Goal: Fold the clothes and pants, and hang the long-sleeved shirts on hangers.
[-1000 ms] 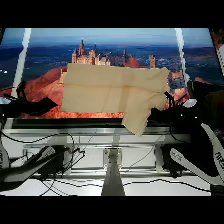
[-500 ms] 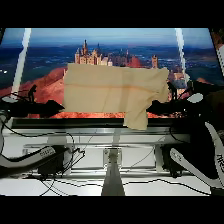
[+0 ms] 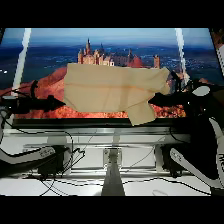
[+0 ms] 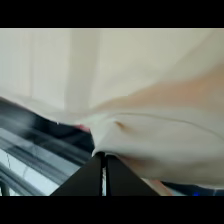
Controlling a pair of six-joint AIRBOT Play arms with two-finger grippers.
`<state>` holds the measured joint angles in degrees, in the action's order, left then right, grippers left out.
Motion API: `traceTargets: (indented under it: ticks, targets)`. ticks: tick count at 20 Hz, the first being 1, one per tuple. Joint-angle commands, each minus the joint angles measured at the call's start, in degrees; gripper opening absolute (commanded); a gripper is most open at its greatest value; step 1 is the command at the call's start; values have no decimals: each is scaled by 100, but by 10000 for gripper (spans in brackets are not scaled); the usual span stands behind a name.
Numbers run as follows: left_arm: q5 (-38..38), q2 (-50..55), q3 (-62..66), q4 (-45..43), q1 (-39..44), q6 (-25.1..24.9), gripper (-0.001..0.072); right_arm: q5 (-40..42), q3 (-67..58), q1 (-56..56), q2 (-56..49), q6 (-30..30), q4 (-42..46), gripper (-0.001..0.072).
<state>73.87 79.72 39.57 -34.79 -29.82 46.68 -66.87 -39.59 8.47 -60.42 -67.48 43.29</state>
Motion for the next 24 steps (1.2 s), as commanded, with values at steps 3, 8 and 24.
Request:
traceTargets:
  ticks: [3,8,24]
  targets:
    - [-833,9,938,2494,844,4,7,1851,-1010,4,0,-649,-442,14]
    - [-4247,350,1991,2500,2297,372,7,4433,-1023,-306,-422,-1650,-555,13]
    - [-3895,1731,2951,850,2024,673,691,5689,-1027,-881,-1797,-1685,577,688]
